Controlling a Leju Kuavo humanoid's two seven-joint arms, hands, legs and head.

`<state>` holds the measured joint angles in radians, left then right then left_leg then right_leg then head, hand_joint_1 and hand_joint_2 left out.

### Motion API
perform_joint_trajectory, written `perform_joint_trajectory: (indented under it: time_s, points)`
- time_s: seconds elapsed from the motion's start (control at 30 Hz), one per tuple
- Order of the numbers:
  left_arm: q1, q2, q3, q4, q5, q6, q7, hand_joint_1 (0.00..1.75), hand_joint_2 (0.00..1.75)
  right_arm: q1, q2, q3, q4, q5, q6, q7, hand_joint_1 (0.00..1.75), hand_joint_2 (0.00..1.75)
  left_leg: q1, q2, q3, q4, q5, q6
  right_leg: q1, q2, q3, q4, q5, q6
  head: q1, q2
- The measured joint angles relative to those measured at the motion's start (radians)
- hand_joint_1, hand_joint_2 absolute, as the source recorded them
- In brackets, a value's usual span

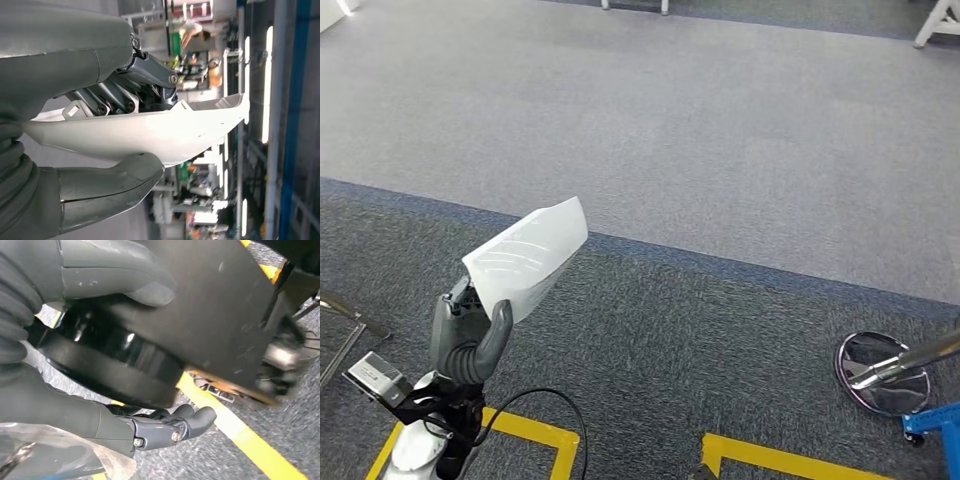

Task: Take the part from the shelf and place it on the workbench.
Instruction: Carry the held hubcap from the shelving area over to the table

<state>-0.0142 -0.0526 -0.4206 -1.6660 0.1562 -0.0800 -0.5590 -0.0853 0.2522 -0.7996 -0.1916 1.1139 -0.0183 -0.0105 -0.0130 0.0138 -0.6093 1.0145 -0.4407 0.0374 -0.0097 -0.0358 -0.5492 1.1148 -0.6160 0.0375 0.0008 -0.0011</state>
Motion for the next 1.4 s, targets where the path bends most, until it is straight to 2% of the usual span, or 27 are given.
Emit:
perform_joint_trajectory:
  time_s: [0.07, 0.1, 0.13, 0.17, 0.2, 0.27, 0.33, 0.4, 0.47, 0.53, 0.6, 0.63, 0.67, 0.7, 0.77, 0.83, 0.9, 0.93, 1.0, 1.07, 1.1, 1.13, 1.17, 1.2, 1.27, 1.33, 1.4]
  points:
    - [-0.002, 0.0, -0.001, 0.002, -0.002, 0.0, 0.0, 1.75, 1.75, -0.001, 0.0, 0.0, 0.0, -0.002, 0.0, -0.003, 0.0, 1.75, 0.002, -0.025, 0.001, 0.0, -0.001, 0.005, -0.002, 0.031, -0.079, 0.134, -0.045, 0.005, 0.003, 0.0]
    - [-0.002, 0.001, -0.002, 0.004, -0.004, 0.0, 0.0, 1.75, 1.75, -0.003, 0.0, 0.0, 0.0, -0.002, 0.0, -0.004, 0.0, 1.75, 0.002, -0.038, 0.002, 0.001, -0.002, 0.005, -0.002, 0.033, -0.11, 0.176, -0.048, 0.007, 0.003, 0.0]
    - [-0.002, 0.001, -0.002, 0.006, -0.007, 0.001, 0.0, 1.75, 1.75, -0.005, 0.0, 0.0, 0.0, -0.002, 0.0, -0.004, 0.0, 1.75, 0.003, -0.052, 0.003, 0.001, -0.003, 0.005, -0.003, 0.034, -0.124, 0.182, -0.03, 0.009, 0.003, 0.0]
    - [-0.002, 0.001, -0.003, 0.007, -0.009, 0.002, 0.0, 1.75, 1.75, -0.006, 0.0, 0.0, 0.0, -0.002, 0.0, -0.003, 0.0, 1.75, 0.004, -0.068, 0.006, 0.003, -0.005, 0.003, -0.004, 0.037, -0.119, 0.15, 0.005, 0.011, 0.003, 0.0]
    - [-0.002, 0.001, -0.003, 0.008, -0.011, 0.004, -0.001, 1.75, 1.75, -0.005, 0.0, 0.0, 0.0, -0.001, 0.0, -0.002, 0.0, 1.75, 0.006, -0.084, 0.009, 0.005, -0.008, 0.0, -0.006, 0.048, -0.098, 0.088, 0.052, 0.012, 0.003, 0.0]
    - [-0.003, 0.001, -0.005, 0.009, -0.014, 0.008, -0.001, 1.75, 1.75, -0.001, 0.0, 0.0, 0.0, 0.0, 0.001, -0.001, 0.0, 1.75, 0.008, -0.113, 0.007, 0.016, -0.014, -0.011, -0.013, 0.094, -0.05, -0.029, 0.104, 0.012, 0.004, 0.0]
    - [-0.004, 0.001, -0.006, 0.01, -0.015, 0.01, -0.002, 1.75, 1.75, 0.001, 0.0, 0.0, 0.0, 0.001, 0.001, 0.001, 0.0, 1.75, 0.011, -0.136, -0.003, 0.022, -0.014, -0.023, -0.014, 0.12, -0.027, -0.072, 0.104, 0.002, 0.004, 0.0]
    - [-0.002, 0.002, -0.007, 0.01, -0.015, 0.01, -0.003, 1.75, 1.75, 0.0, 0.0, 0.0, 0.0, 0.002, 0.001, 0.001, 0.0, 1.75, 0.014, -0.147, -0.009, 0.022, -0.011, -0.033, -0.013, 0.102, -0.021, -0.078, 0.105, -0.01, 0.003, 0.0]
    - [-0.004, 0.003, -0.007, 0.01, -0.016, 0.01, -0.004, 1.75, 1.75, -0.002, 0.001, 0.0, 0.0, 0.003, 0.002, 0.001, 0.0, 1.75, 0.011, -0.103, -0.024, 0.054, -0.03, -0.042, -0.014, 0.076, -0.012, -0.084, 0.106, -0.022, -0.003, 0.0]
    - [-0.007, 0.003, -0.008, 0.01, -0.016, 0.01, -0.005, 1.75, 1.75, 0.001, 0.001, 0.0, 0.0, 0.003, 0.002, 0.001, 0.0, 1.75, 0.01, -0.042, -0.072, 0.16, -0.083, -0.051, -0.013, 0.046, -0.004, -0.088, 0.102, -0.032, -0.009, 0.0]
    - [-0.007, 0.004, -0.009, 0.01, -0.02, 0.012, -0.009, 1.75, 1.75, 0.003, 0.0, 0.0, 0.0, 0.004, 0.002, 0.001, 0.0, 1.75, 0.016, -0.026, -0.13, 0.274, -0.122, -0.057, -0.01, 0.015, 0.0, -0.088, 0.097, -0.036, -0.009, 0.0]
    - [-0.007, 0.005, -0.009, 0.011, -0.026, 0.014, -0.013, 1.75, 1.75, 0.002, 0.0, 0.0, 0.0, 0.004, 0.003, 0.001, 0.0, 1.75, 0.018, -0.025, -0.139, 0.292, -0.118, -0.058, -0.01, 0.0, 0.002, -0.088, 0.094, -0.037, -0.01, 0.0]
    - [-0.007, 0.006, -0.009, 0.011, -0.034, 0.017, -0.018, 1.75, 1.75, 0.002, 0.0, 0.0, 0.0, 0.005, 0.003, 0.002, 0.0, 1.75, 0.019, -0.022, -0.131, 0.273, -0.097, -0.059, -0.01, -0.013, 0.005, -0.088, 0.091, -0.036, -0.01, 0.0]
    - [-0.007, 0.006, -0.01, 0.011, -0.043, 0.019, -0.023, 1.75, 1.75, 0.001, 0.0, 0.0, 0.0, 0.007, 0.003, 0.002, 0.0, 1.75, 0.019, -0.013, -0.103, 0.218, -0.061, -0.056, -0.01, -0.026, 0.011, -0.088, 0.087, -0.035, -0.01, 0.0]
    - [-0.01, 0.007, -0.013, 0.011, -0.056, 0.023, -0.031, 1.75, 1.75, 0.001, 0.0, 0.0, 0.0, 0.008, 0.003, 0.003, 0.0, 1.75, 0.01, 0.03, -0.038, 0.088, -0.009, -0.048, -0.007, -0.049, 0.021, -0.088, 0.078, -0.028, -0.01, 0.0]
    - [-0.013, 0.008, -0.016, 0.011, -0.062, 0.025, -0.036, 1.75, 1.75, 0.001, 0.0, 0.0, 0.0, 0.009, 0.004, 0.004, 0.0, 1.75, -0.001, 0.059, -0.009, 0.028, -0.004, -0.037, -0.003, -0.071, 0.028, -0.091, 0.071, -0.017, -0.01, 0.0]
    - [-0.014, 0.009, -0.017, 0.011, -0.064, 0.026, -0.037, 1.75, 1.75, 0.0, 0.0, 0.001, 0.0, 0.009, 0.005, 0.004, 0.0, 1.75, -0.003, 0.042, -0.007, 0.021, -0.007, -0.027, -0.001, -0.092, 0.036, -0.096, 0.065, -0.006, -0.008, 0.0]
    - [-0.013, 0.01, -0.017, 0.01, -0.065, 0.026, -0.037, 1.75, 1.75, -0.001, 0.0, 0.001, 0.0, 0.009, 0.005, 0.005, 0.0, 1.75, -0.001, 0.029, -0.004, 0.016, -0.006, -0.022, -0.002, -0.083, 0.038, -0.093, 0.059, -0.001, -0.007, 0.0]
    - [-0.016, 0.01, -0.018, 0.01, -0.067, 0.027, -0.039, 1.75, 1.75, -0.002, 0.0, 0.002, -0.001, 0.01, 0.006, 0.004, 0.0, 1.75, 0.007, 0.005, 0.003, 0.007, -0.003, -0.011, -0.005, -0.03, 0.012, -0.035, 0.023, 0.006, -0.001, 0.0]
    - [-0.018, 0.01, -0.021, 0.01, -0.07, 0.027, -0.042, 1.75, 1.75, -0.002, 0.0, 0.004, -0.001, 0.01, 0.007, 0.003, 0.0, 1.75, 0.009, -0.018, 0.004, 0.006, -0.004, -0.004, -0.006, 0.022, -0.057, 0.093, -0.029, 0.008, 0.004, 0.0]
    - [-0.018, 0.01, -0.022, 0.01, -0.072, 0.028, -0.044, 1.75, 1.75, -0.004, 0.0, 0.005, -0.001, 0.01, 0.007, 0.003, 0.0, 1.75, 0.009, -0.032, 0.005, 0.006, -0.004, -0.003, -0.005, 0.03, -0.093, 0.15, -0.042, 0.009, 0.005, 0.0]
    - [-0.018, 0.01, -0.023, 0.01, -0.072, 0.028, -0.046, 1.75, 1.75, -0.006, 0.0, 0.006, -0.001, 0.009, 0.007, 0.002, 0.0, 1.75, 0.009, -0.046, 0.006, 0.006, -0.005, -0.002, -0.005, 0.033, -0.116, 0.177, -0.036, 0.009, 0.006, 0.0]
    - [-0.017, 0.01, -0.023, 0.01, -0.073, 0.03, -0.048, 1.75, 1.75, -0.008, 0.0, 0.007, -0.001, 0.009, 0.007, 0.002, 0.0, 1.75, 0.009, -0.061, 0.008, 0.007, -0.006, -0.002, -0.005, 0.035, -0.121, 0.167, -0.011, 0.008, 0.006, 0.0]
    - [-0.017, 0.01, -0.023, 0.01, -0.074, 0.031, -0.051, 1.75, 1.75, -0.008, 0.0, 0.008, -0.001, 0.009, 0.007, 0.003, 0.0, 1.75, 0.01, -0.077, 0.01, 0.007, -0.007, -0.003, -0.006, 0.041, -0.109, 0.12, 0.031, 0.008, 0.006, 0.0]
    - [-0.018, 0.01, -0.023, 0.01, -0.077, 0.035, -0.054, 1.75, 1.75, -0.005, 0.0, 0.009, -0.001, 0.009, 0.007, 0.004, 0.0, 1.75, 0.01, -0.107, 0.01, 0.013, -0.01, -0.009, -0.013, 0.087, -0.062, -0.008, 0.102, 0.006, 0.006, 0.0]
    - [-0.018, 0.01, -0.024, 0.01, -0.081, 0.038, -0.056, 1.75, 1.75, -0.002, 0.0, 0.01, -0.001, 0.008, 0.007, 0.005, 0.0, 1.75, 0.013, -0.132, 0.001, 0.018, -0.01, -0.021, -0.017, 0.127, -0.031, -0.074, 0.116, 0.001, 0.005, 0.0]
    - [-0.015, 0.011, -0.024, 0.009, -0.082, 0.041, -0.058, 1.75, 1.75, -0.002, 0.0, 0.01, -0.001, 0.006, 0.007, 0.004, 0.0, 1.75, 0.017, -0.154, -0.006, 0.017, -0.006, -0.033, -0.015, 0.117, -0.021, -0.083, 0.11, -0.007, 0.005, 0.0]
